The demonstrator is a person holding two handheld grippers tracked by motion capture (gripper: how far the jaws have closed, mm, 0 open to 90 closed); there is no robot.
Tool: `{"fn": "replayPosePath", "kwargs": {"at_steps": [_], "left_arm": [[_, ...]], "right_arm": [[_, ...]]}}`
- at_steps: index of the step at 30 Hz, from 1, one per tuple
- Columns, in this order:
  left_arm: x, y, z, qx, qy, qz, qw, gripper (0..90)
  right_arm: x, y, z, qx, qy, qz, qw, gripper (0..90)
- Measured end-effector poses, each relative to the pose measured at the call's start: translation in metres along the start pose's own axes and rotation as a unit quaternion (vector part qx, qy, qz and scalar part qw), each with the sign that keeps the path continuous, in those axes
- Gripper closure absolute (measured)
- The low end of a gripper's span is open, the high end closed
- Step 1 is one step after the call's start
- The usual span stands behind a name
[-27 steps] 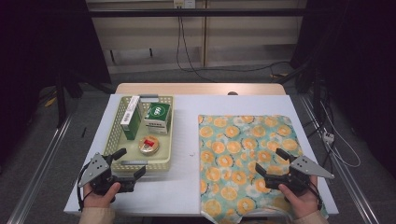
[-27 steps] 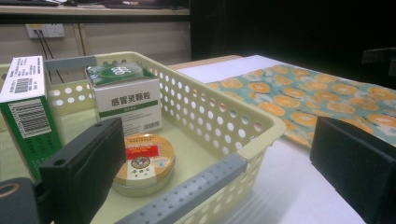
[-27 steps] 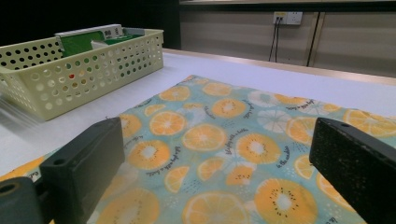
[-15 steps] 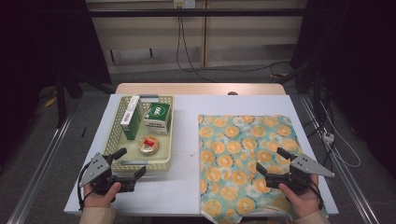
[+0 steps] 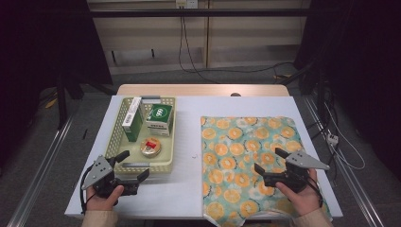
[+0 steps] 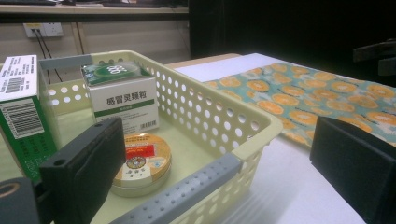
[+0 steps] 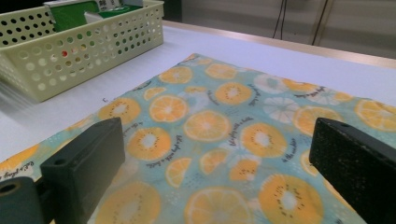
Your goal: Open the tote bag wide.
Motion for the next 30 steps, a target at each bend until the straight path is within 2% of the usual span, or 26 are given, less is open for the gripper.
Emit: {"fn": "replayPosePath", "kwargs": {"at_steps": [6,7,10,14,15,16,17,18,21,22,23,24,25,28,30], "left_arm": [[0.001,-0.001,-0.004,0.000,0.001,0.000,1.0000,3.4],[0.001,-0.002,-0.004,0.006,0.005,0.001,1.0000,3.4],[0.003,-0.003,-0.008,0.009,0.011,0.001,0.9999,3.4],[0.004,-0.002,-0.009,0.009,0.011,0.003,0.9999,3.4],[0.005,-0.002,-0.008,0.009,0.011,0.004,0.9999,3.4],[0.005,-0.002,-0.008,0.009,0.011,0.003,0.9999,3.3],[0.004,-0.002,-0.008,0.009,0.011,0.003,0.9999,3.4],[0.004,-0.002,-0.008,0.009,0.011,0.003,0.9999,3.4],[0.005,-0.001,-0.008,0.007,0.011,0.004,0.9999,3.4],[0.005,-0.001,-0.007,0.008,0.012,0.006,0.9999,3.3],[0.005,0.000,-0.007,0.008,0.012,0.007,0.9999,3.3],[0.005,0.000,-0.007,0.007,0.012,0.007,0.9999,3.3],[0.005,0.000,-0.007,0.007,0.012,0.007,0.9999,3.4],[0.005,-0.001,-0.007,0.005,0.012,0.006,0.9999,3.4],[0.006,0.000,-0.007,0.007,0.012,0.007,0.9999,3.4]], "right_arm": [[0.013,-0.009,0.008,-0.003,-0.015,0.003,0.9999,4.2],[0.014,-0.010,0.008,0.000,-0.015,0.003,0.9999,4.2],[0.016,-0.014,0.001,0.004,-0.013,0.008,0.9999,4.0],[0.022,-0.015,0.000,0.005,-0.010,0.014,0.9998,4.3],[0.025,-0.014,0.001,0.002,-0.013,0.020,0.9997,4.6],[0.033,-0.011,0.003,-0.008,-0.016,0.044,0.9989,5.7],[0.037,-0.008,0.004,-0.011,-0.021,0.056,0.9982,6.7],[0.037,-0.008,0.004,-0.011,-0.021,0.056,0.9982,6.7],[0.048,0.003,0.008,-0.033,-0.032,0.097,0.9943,9.5],[0.055,0.010,0.009,-0.039,-0.042,0.122,0.9909,10.1],[0.055,0.010,0.009,-0.039,-0.042,0.122,0.9909,10.1],[0.057,0.013,0.010,-0.042,-0.047,0.132,0.9893,10.4],[0.062,0.016,0.015,-0.048,-0.064,0.147,0.9859,10.4],[0.066,0.013,0.023,-0.055,-0.076,0.147,0.9846,10.4],[0.074,0.003,0.039,-0.063,-0.094,0.142,0.9834,9.6]]}}
Point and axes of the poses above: each handheld gripper's, and its own axes: x roughly forward along the jaws, y roughly out of its underside, z roughly to its left, the point moved 7 cm from there along x, roughly forward along the jaws, and after that the axes turned 6 degrees about -x, right-handed, at the moved point
